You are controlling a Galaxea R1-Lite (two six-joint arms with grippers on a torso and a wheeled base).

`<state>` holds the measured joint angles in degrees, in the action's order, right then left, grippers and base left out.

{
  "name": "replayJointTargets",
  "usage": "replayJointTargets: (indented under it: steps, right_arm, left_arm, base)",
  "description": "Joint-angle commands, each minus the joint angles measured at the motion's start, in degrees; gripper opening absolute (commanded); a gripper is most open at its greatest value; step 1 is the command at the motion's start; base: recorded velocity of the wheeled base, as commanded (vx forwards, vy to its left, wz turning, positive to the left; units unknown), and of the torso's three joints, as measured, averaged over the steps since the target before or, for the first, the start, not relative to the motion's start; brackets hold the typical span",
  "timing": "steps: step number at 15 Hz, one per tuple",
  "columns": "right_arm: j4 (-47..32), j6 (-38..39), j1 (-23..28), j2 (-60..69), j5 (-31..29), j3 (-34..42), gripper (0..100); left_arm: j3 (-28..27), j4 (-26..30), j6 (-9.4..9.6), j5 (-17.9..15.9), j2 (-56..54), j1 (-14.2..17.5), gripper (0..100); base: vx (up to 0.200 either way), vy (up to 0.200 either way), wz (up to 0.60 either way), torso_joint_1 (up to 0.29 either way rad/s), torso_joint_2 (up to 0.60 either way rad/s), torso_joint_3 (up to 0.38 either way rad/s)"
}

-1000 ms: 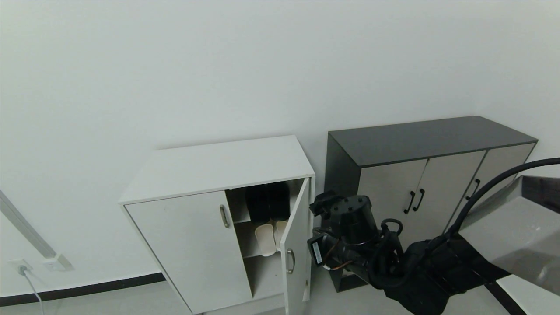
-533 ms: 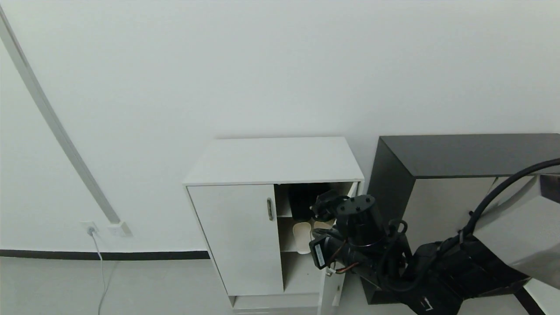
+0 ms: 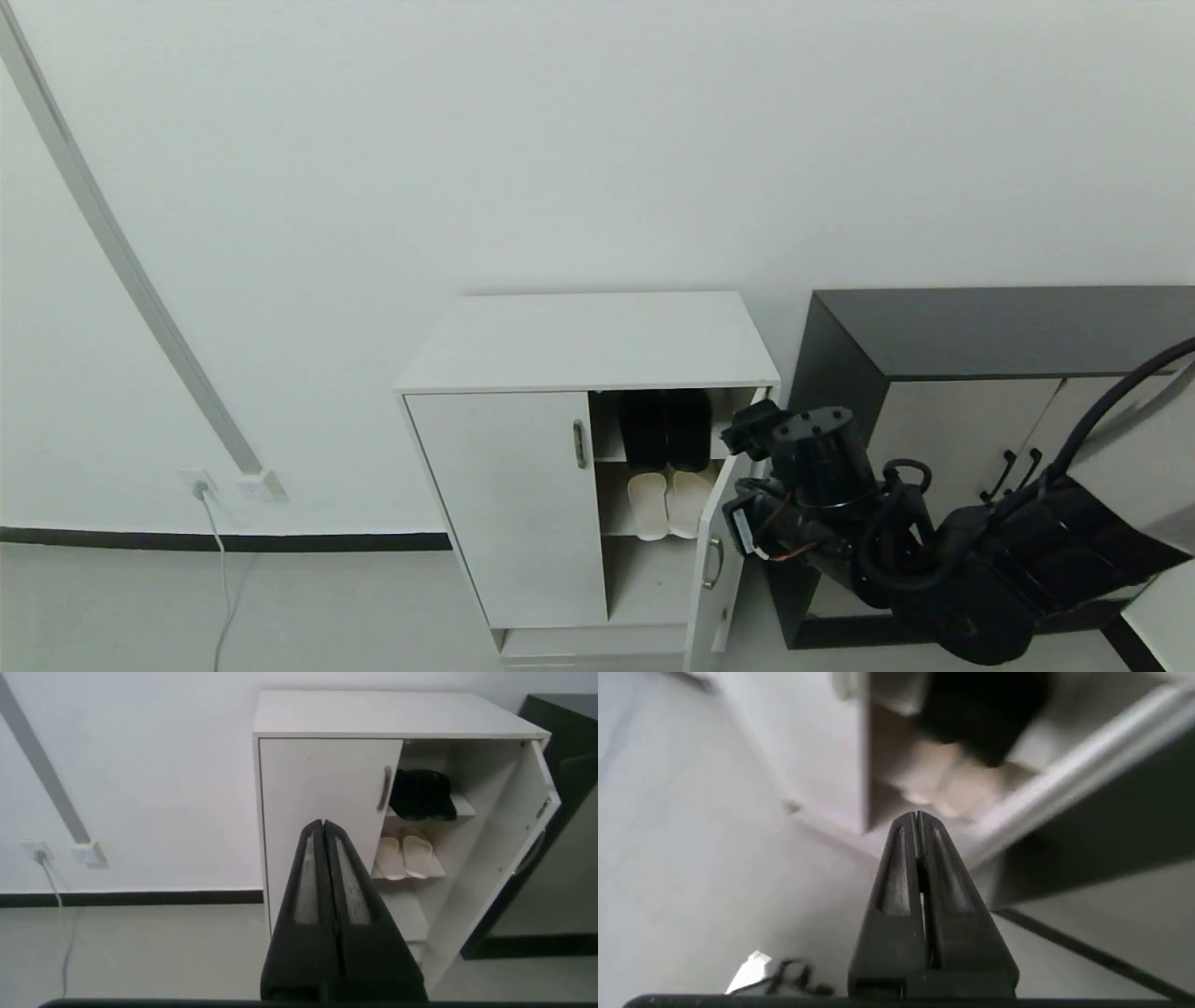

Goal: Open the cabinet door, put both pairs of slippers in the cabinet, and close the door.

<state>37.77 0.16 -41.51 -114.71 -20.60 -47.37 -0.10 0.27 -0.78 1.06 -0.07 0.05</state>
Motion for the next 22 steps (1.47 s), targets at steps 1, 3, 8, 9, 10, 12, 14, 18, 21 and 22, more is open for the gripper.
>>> replayJointTargets:
  steps: [1,3,8,9,10,12,14,18,21,22]
  right_arm:
    - [-0.06,-0.86,1.26,2.21,0.12,5.27,0]
    - [0.20,-0.51,1.69,2.04,0.39,9.23,0]
    - [4.60,-0.33,1.87,-2.53,2.32,8.96,0]
    - [6.35,-0.33,1.87,-4.29,2.41,8.09,0]
    - [8.20,-0.33,1.78,-5.87,2.67,7.03,0]
    - [9.34,-0.33,2.05,-7.89,3.20,5.01,0]
    - [9.34,-0.33,2.31,-9.48,3.55,3.25,0]
    - [9.43,-0.07,2.92,-14.84,3.55,-2.64,0]
    - [11.36,1.16,3.45,-18.88,4.17,-7.82,0]
    - [11.36,1.25,3.54,-20.20,4.25,-9.40,0]
  left_arm:
    - [0.01,0.00,-0.01,-0.01,0.07,0.04,0]
    - [0.01,0.00,0.08,-0.09,0.07,0.04,0]
    - [0.01,0.00,-0.10,-0.01,0.07,0.04,0]
    - [0.01,0.00,-0.10,-0.01,0.07,0.04,0]
    - [0.01,0.00,-0.10,-0.01,0.07,0.04,0]
    - [0.01,0.00,-0.10,-0.01,0.07,0.04,0]
    - [0.01,0.00,-0.10,-0.01,0.07,0.04,0]
    - [0.01,0.00,-0.10,-0.01,0.07,0.04,0]
    - [0.01,0.00,-0.10,-0.01,0.07,0.04,0]
    - [0.01,0.00,-0.10,-0.01,0.07,0.04,0]
  base:
    - [0.200,0.000,0.00,0.002,0.00,0.007]
    - [0.200,0.000,0.00,-0.010,0.00,0.007]
    - [0.040,0.000,0.00,-0.001,0.00,0.002]
    - [0.000,0.000,0.00,0.000,0.00,0.000]
    - [0.000,0.000,0.00,0.000,0.00,0.000]
    - [0.000,0.000,0.00,0.000,0.00,0.000]
    - [0.000,0.000,0.00,0.000,0.00,0.000]
    - [0.000,0.000,0.00,0.000,0.00,0.000]
    - [0.000,0.000,0.00,0.000,0.00,0.000]
    - [0.000,0.000,0.00,0.000,0.00,0.000]
